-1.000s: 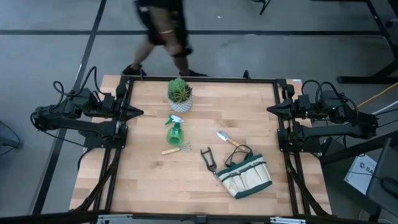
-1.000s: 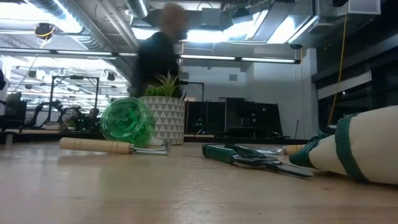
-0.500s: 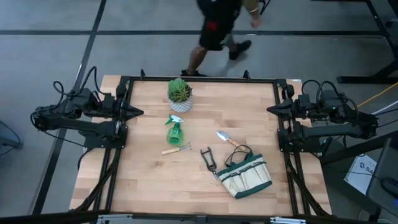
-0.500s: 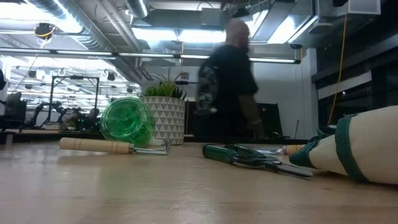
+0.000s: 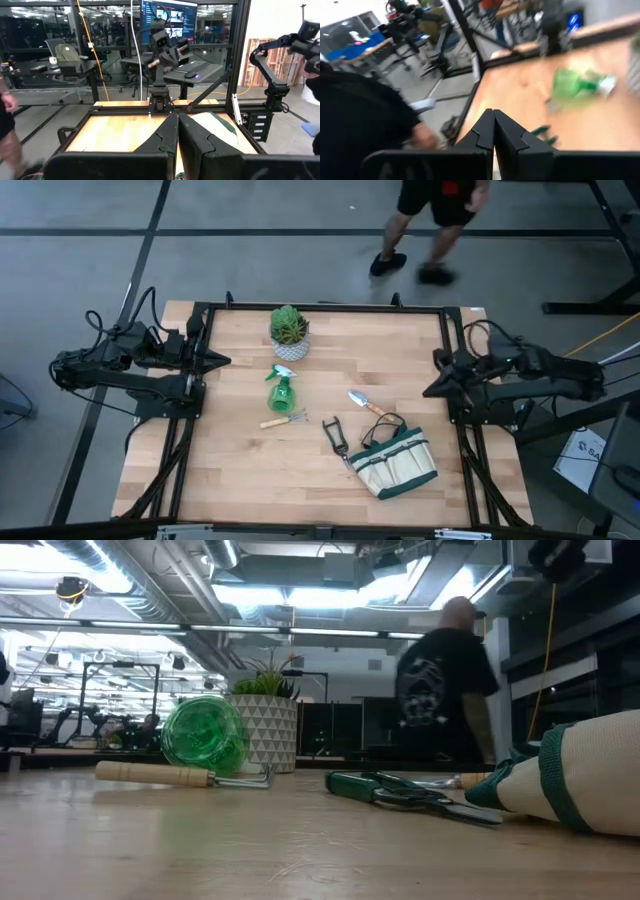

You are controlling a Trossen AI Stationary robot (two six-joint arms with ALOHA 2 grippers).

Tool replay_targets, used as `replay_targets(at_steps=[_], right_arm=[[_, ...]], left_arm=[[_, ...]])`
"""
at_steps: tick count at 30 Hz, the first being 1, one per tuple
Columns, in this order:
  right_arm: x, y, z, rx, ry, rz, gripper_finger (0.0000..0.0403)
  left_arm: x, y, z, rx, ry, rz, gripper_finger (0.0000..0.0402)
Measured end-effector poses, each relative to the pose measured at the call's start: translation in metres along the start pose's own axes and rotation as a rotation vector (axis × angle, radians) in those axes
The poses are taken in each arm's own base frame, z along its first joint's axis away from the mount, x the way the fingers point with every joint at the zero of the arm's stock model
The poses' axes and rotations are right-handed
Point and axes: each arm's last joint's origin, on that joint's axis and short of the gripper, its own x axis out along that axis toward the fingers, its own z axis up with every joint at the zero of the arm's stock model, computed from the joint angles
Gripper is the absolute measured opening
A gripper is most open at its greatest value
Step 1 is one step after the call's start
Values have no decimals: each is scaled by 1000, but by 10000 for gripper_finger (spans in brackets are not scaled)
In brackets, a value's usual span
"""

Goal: Pick & Place Garden tools in Gardening bag
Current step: Prepare the white gardening bag

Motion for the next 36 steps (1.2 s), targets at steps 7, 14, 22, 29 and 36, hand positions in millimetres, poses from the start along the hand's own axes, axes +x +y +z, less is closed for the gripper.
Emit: replay_targets(at_steps=[7,14,22,29,36], right_arm=[[20,-12,-19,201,120,-19,8],[35,-22,-33,232,214,-48,8],[51,-30,-39,198,311,-86,8],[70,-33,-52,223,470,-102,8],[88,-33,-64,255,590,-111,8]], left_arm=[[0,0,0,0,0,0,8],[0,0,0,0,0,0,6],[0,0,0,0,0,0,6],[0,0,0,0,0,0,9],[0,0,0,0,0,1,13]])
